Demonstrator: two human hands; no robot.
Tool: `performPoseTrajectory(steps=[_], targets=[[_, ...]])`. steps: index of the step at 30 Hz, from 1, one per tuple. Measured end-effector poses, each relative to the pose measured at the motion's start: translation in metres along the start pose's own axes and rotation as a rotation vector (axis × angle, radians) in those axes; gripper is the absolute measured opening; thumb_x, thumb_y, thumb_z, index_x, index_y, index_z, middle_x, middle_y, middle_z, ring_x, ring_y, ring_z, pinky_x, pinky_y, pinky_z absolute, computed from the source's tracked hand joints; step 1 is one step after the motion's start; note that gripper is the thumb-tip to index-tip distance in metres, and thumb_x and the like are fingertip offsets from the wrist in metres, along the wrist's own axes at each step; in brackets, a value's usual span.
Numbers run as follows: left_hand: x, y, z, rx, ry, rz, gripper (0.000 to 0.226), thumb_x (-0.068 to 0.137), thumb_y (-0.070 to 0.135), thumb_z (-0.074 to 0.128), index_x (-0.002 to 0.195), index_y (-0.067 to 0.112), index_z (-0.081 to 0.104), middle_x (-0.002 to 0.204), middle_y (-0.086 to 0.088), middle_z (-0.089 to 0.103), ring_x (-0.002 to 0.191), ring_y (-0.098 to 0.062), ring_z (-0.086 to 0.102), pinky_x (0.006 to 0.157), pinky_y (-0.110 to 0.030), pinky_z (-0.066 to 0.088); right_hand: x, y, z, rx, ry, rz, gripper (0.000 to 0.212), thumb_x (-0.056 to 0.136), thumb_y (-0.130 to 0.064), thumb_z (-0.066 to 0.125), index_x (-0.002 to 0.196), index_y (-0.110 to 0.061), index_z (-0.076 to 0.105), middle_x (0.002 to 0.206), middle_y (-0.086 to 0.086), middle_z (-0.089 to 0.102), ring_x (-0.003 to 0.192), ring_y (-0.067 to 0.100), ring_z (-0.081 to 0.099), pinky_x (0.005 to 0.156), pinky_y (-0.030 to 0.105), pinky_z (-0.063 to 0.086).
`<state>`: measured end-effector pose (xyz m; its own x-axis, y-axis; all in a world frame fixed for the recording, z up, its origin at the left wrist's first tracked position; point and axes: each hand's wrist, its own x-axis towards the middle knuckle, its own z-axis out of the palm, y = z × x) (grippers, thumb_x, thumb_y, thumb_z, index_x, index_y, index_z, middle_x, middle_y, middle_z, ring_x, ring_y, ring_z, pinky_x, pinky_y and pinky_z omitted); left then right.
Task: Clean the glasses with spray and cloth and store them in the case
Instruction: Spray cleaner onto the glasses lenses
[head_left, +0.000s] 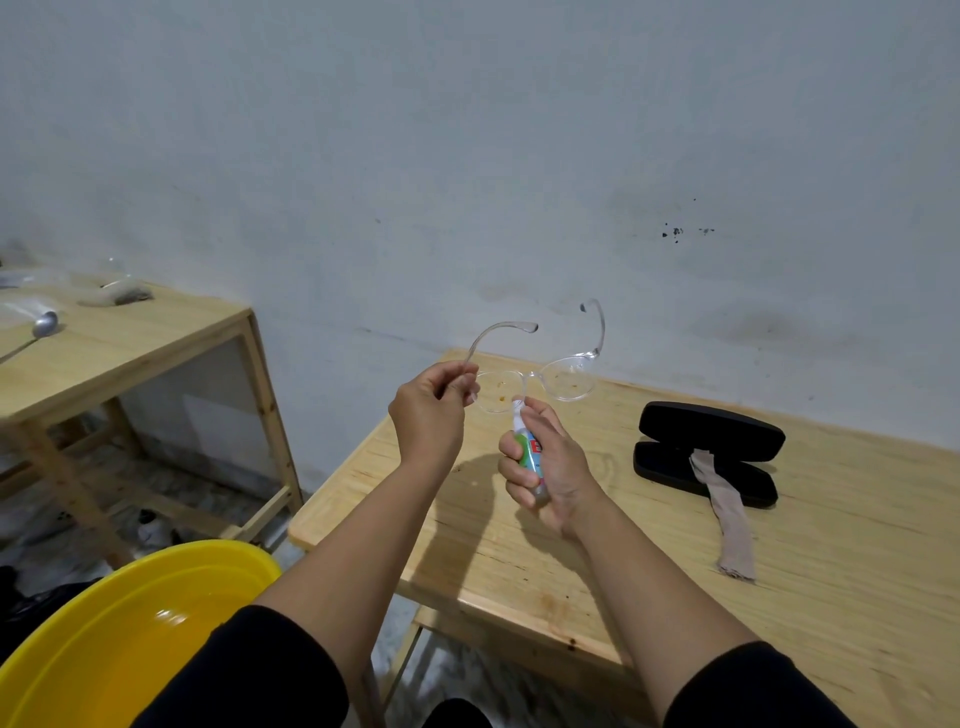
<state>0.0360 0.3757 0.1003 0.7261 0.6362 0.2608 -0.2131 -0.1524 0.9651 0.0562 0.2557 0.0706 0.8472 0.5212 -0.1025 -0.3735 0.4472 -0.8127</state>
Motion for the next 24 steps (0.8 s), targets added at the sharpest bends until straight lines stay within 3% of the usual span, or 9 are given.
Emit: performPoseTrajectory(steps=[6,10,14,20,24], targets=[[0.003,0.001,-0.002,-0.016,0.004,-0.003,0.019,0.087,0.006,0.058,0.083,0.019,0.07,0.069,0.004,0.068,0.06,0.0,0.062,0.067,-0.008,0.048,0.001,0.0,-0.004,-0.017,0.043,-0.03,0.017,0.096,-0.027,0.044,0.112,-0.028,0.047,0.054,0.0,0.046,0.03,0.008,0.029,0.03,0.013,0.022],[0.003,0.001,0.0,-0.001,0.0,0.008,0.017,0.087,0.005,0.057,0.086,0.016,0.07,0.066,0.002,0.066,0.06,-0.003,0.06,0.062,-0.003,0.044,-0.006,-0.01,-0.017,-0.003,0.106,-0.067,0.011,0.096,-0.027,0.042,0.106,-0.03,0.046,0.057,0.002,0.045,0.03,0.008,0.029,0.029,0.014,0.025],[0.002,-0.001,0.007,0.022,-0.016,-0.002,0.016,0.087,0.006,0.057,0.087,0.016,0.07,0.068,0.002,0.066,0.053,0.007,0.057,0.059,0.0,0.041,-0.019,-0.029,-0.047,-0.035,0.206,-0.13,0.009,0.096,-0.029,0.044,0.104,-0.03,0.047,0.06,0.003,0.046,0.03,0.009,0.031,0.03,0.014,0.027],[-0.01,0.002,0.038,0.027,-0.079,0.013,0.018,0.087,0.004,0.055,0.09,0.013,0.07,0.065,0.004,0.063,0.053,0.01,0.056,0.057,0.001,0.038,-0.061,-0.066,-0.089,-0.505,0.476,-0.285,0.033,0.091,-0.011,0.044,0.12,-0.028,0.042,0.076,0.005,0.049,0.04,0.017,0.043,0.035,0.022,0.036],[-0.026,0.006,0.069,0.014,-0.14,0.034,0.018,0.086,0.005,0.056,0.087,0.015,0.07,0.065,0.005,0.064,0.052,0.01,0.056,0.057,0.002,0.038,-0.092,-0.088,-0.118,-0.838,0.669,-0.427,0.036,0.091,-0.016,0.043,0.121,-0.036,0.042,0.087,0.003,0.054,0.06,0.019,0.056,0.048,0.026,0.046]])
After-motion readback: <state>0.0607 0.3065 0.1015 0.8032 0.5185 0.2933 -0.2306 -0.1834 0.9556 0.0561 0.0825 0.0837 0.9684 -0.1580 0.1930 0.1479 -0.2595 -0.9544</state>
